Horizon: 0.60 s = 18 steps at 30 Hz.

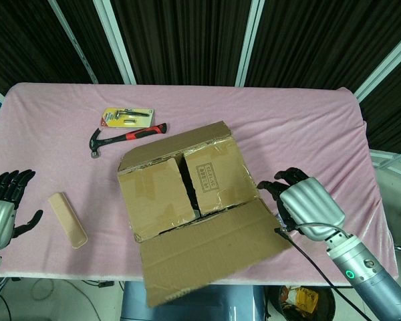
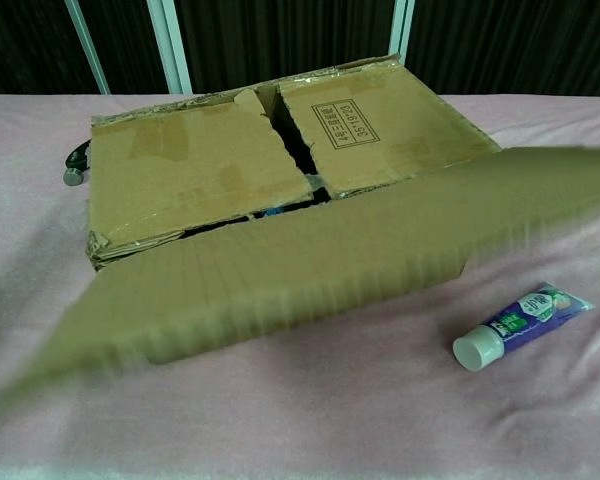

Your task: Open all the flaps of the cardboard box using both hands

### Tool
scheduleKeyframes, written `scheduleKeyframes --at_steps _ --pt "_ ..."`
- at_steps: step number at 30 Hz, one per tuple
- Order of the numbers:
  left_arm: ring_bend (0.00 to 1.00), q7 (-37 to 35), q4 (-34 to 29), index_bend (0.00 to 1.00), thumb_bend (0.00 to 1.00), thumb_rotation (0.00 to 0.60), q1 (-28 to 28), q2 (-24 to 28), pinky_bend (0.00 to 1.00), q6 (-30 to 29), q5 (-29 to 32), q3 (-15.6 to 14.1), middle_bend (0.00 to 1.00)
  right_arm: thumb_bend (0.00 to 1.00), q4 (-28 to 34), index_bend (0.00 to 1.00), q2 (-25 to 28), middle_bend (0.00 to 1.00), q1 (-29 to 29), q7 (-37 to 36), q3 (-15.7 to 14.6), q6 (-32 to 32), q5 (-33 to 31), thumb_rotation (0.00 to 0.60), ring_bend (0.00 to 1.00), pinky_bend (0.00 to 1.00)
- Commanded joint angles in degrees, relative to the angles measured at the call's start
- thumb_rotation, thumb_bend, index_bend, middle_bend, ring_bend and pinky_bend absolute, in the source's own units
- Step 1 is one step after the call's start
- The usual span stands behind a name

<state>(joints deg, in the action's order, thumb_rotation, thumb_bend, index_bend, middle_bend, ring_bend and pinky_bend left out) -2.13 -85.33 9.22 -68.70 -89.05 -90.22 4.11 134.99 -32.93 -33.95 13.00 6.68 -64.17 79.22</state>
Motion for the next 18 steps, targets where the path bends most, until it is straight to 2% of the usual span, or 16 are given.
scheduleKeyframes --at_steps 1,8,12,15,18 --pt "0.06 0.04 0.00 0.10 0.26 0.600 0.02 -0.01 0.09 0.01 -0.03 -0.01 0.12 0.76 0.00 0.27 0.64 0.49 2.09 -1.08 -1.03 -0.37 2.40 0.600 0.27 0.26" --pt "0.06 0.10 -0.20 0.10 0.26 0.600 0.29 0.22 0.09 0.33 -0.07 0.09 0.12 0.71 -1.64 0.26 -2.09 0.44 5.29 -1.86 -2.18 -2.70 4.41 0.600 0.26 0.25" --pt "0.06 0.43 -2.28 0.10 0.26 0.600 1.91 2.19 0.09 2.71 -0.45 0.33 0.12 0.69 -7.28 0.23 -8.81 0.36 9.25 -2.24 -2.86 -8.32 5.52 0.600 0.20 0.25" --pt "0.06 1.71 -5.09 0.10 0.27 0.600 4.20 5.23 0.09 5.72 -1.38 0.69 0.12 0.69 -12.35 0.23 -13.75 0.34 11.75 -1.18 -3.00 -12.34 5.91 0.600 0.18 0.24" --pt "0.06 2.26 -9.43 0.10 0.34 0.600 8.16 9.89 0.11 11.51 -2.21 1.32 0.12 0.69 -17.31 0.23 -18.87 0.34 14.18 -2.31 -2.67 -16.56 5.76 0.600 0.18 0.24"
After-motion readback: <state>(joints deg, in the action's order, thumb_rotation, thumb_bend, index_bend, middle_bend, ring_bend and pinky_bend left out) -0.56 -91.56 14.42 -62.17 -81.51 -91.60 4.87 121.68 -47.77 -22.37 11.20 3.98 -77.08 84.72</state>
